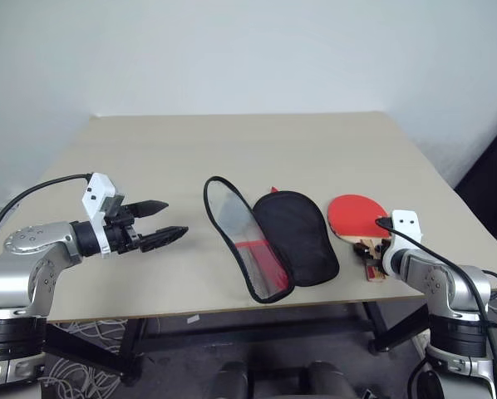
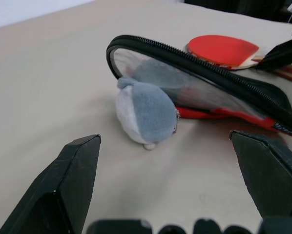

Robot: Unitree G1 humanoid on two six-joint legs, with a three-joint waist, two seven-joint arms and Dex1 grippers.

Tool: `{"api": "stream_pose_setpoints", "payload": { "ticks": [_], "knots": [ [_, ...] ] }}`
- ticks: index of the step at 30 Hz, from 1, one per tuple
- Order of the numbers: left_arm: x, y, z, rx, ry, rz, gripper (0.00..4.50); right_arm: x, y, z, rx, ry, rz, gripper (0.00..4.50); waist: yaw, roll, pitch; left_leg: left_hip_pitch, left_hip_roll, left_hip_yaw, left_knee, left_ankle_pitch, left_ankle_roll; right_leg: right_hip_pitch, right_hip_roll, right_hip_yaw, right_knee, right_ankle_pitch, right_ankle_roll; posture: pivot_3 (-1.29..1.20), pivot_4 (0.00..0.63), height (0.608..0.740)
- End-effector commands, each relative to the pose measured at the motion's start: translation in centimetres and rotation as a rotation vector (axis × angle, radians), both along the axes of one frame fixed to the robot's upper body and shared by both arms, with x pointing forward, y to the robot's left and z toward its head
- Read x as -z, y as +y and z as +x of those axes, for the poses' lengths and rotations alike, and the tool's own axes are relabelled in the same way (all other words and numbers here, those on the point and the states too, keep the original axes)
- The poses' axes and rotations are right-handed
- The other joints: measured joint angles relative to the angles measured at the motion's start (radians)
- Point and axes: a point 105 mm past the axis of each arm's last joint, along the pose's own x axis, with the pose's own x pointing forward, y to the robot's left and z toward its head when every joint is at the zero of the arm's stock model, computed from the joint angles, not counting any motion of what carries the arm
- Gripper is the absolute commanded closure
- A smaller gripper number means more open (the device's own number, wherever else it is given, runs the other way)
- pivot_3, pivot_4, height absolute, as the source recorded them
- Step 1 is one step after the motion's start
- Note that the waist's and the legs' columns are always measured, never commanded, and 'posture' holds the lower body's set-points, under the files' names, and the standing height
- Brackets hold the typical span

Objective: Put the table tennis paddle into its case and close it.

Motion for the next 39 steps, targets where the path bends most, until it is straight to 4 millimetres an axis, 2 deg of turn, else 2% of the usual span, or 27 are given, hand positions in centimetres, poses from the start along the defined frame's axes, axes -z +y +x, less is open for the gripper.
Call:
{"api": "stream_pose_setpoints", "payload": {
  "ticks": [1,4,10,12,16,22,24,27,30,39],
  "knots": [
    [-1.0,0.2,0.5,-0.011,-0.062,0.034,0.00,-0.5,-1.6,0.3,0.048,-0.010,-0.082,0.37,0.000,0.000,0.000,0.000,0.000,0.000,0.000,0.000,0.000,0.000,0.000,0.000,0.000,0.000,0.000,0.00,0.000,0.740],
    [-1.3,0.3,0.8,-0.019,-0.078,0.035,0.00,-0.4,-1.4,0.1,0.013,0.000,-0.110,1.23,0.000,0.000,0.000,0.000,0.000,0.000,0.000,0.000,0.000,0.001,0.000,0.000,0.000,0.000,0.000,0.00,0.000,0.740],
    [-1.6,0.6,1.3,-0.037,-0.099,0.045,0.00,-0.4,0.2,0.2,-0.041,-0.012,-0.104,3.33,0.000,0.000,0.000,0.000,0.000,0.000,0.000,0.000,0.000,0.001,0.000,0.000,0.000,0.000,0.000,0.00,0.000,0.740],
    [-1.9,0.8,1.5,-0.049,-0.109,0.045,0.00,-0.7,1.2,0.6,-0.053,-0.034,-0.094,3.33,0.000,0.000,0.000,0.000,0.000,0.000,0.000,0.000,0.000,0.001,0.000,0.000,0.000,0.000,0.000,0.00,0.000,0.740],
    [-2.2,1.1,1.7,-0.056,-0.125,0.060,0.00,-3.3,3.3,2.2,-0.075,-0.169,-0.013,3.33,-0.009,0.000,0.000,0.001,0.001,0.000,0.000,0.000,0.000,0.000,0.001,0.000,0.000,0.000,0.000,0.00,0.000,0.740],
    [-2.3,1.7,2.0,-0.087,-0.139,0.067,0.00,-7.4,8.7,3.5,-0.185,-0.281,0.122,3.33,-0.027,0.001,0.000,0.000,0.000,0.000,-0.002,0.000,0.000,-0.005,0.001,0.002,0.008,0.001,-0.004,0.00,0.000,0.740],
    [-2.1,1.6,1.9,-0.084,-0.134,0.067,0.00,-7.8,10.1,3.4,-0.212,-0.274,0.140,3.33,-0.027,0.001,0.000,0.000,0.000,0.000,-0.002,0.000,0.000,-0.005,0.001,0.002,0.008,0.001,-0.004,0.00,0.000,0.740],
    [-1.9,1.6,1.6,-0.084,-0.123,0.065,0.00,-7.4,12.3,2.5,-0.269,-0.245,0.151,3.33,-0.026,0.001,0.000,0.000,0.000,-0.001,-0.002,0.000,0.000,-0.004,0.001,0.001,0.009,0.001,-0.005,0.00,0.000,0.740],
    [-1.8,1.8,1.3,-0.089,-0.115,0.069,0.00,-5.9,13.6,1.4,-0.308,-0.191,0.135,3.33,-0.025,0.000,0.000,0.000,0.000,-0.002,-0.001,0.000,0.000,-0.004,0.001,0.001,0.009,0.001,-0.005,0.00,0.000,0.740],
    [-1.7,1.8,0.9,-0.091,-0.107,0.075,0.00,-3.4,15.2,-0.4,-0.404,-0.079,0.128,3.33,-0.026,0.001,0.000,0.000,0.000,-0.002,-0.002,0.000,-0.001,-0.005,0.001,0.001,0.009,0.000,-0.004,0.00,0.000,0.740]
  ]
}}
